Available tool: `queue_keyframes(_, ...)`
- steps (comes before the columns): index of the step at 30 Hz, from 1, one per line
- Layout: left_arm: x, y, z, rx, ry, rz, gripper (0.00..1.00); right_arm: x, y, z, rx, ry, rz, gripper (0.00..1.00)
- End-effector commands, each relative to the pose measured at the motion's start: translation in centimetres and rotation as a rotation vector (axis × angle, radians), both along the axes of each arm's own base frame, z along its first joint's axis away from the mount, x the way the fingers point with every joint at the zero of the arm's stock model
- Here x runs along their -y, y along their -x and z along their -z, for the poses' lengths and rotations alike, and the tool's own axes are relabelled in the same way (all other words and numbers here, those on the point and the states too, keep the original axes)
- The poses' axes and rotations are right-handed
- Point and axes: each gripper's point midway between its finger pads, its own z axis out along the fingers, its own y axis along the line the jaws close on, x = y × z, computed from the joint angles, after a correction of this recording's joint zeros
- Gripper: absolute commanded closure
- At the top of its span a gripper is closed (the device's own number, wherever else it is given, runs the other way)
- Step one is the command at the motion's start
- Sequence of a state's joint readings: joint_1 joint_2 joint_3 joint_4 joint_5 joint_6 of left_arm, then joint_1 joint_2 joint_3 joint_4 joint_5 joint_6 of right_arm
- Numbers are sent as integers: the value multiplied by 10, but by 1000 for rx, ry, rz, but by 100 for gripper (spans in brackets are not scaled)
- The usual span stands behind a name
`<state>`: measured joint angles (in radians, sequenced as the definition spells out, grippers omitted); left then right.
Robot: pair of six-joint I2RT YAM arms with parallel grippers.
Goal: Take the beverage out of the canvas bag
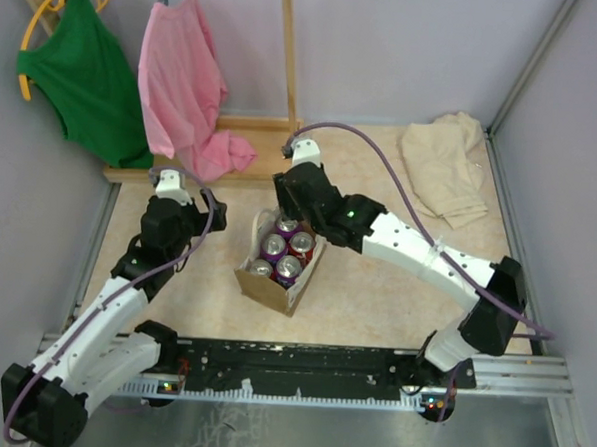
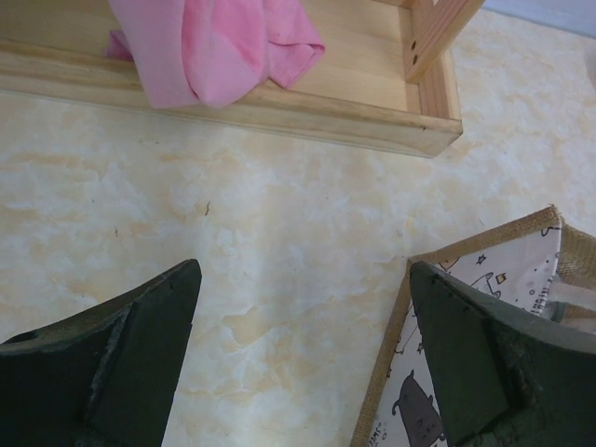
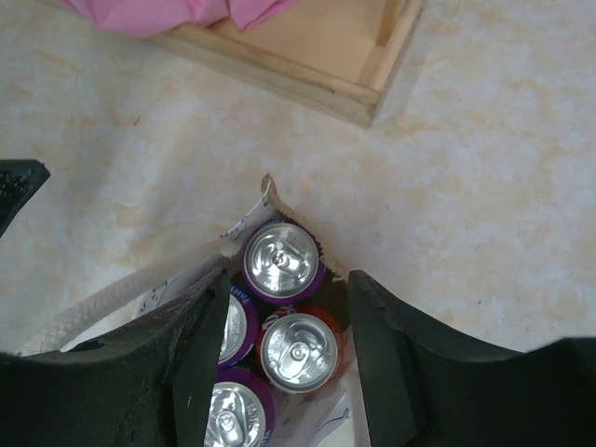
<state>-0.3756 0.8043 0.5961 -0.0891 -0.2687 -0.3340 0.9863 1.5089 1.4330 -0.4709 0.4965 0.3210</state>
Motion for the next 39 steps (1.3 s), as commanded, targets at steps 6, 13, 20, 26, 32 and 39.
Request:
queue_keyframes(6, 4, -3, 2, -3, -10, 15, 0, -29, 30, 55, -171, 50, -113, 48)
queue_keyframes(13, 3, -3, 3, -5, -14, 16, 0, -28, 30, 81, -200, 98, -81, 48)
queue_keyframes(20, 2, -3, 2, -7, -21, 11, 0, -29, 24, 115, -238, 185, -51, 40)
queue_keyframes(26, 0, -3, 4, -14, -27, 5, 0, -23, 11, 127, -233, 206, 15, 32)
queue_keyframes(32, 3, -4, 9, -32, -36, 16, 0, -14, -2, 111, -215, 127, 80, 25)
queue_keyframes(39, 6, -5, 14, -48, -35, 32, 0, -6, -6, 108, -237, 22, 139, 28)
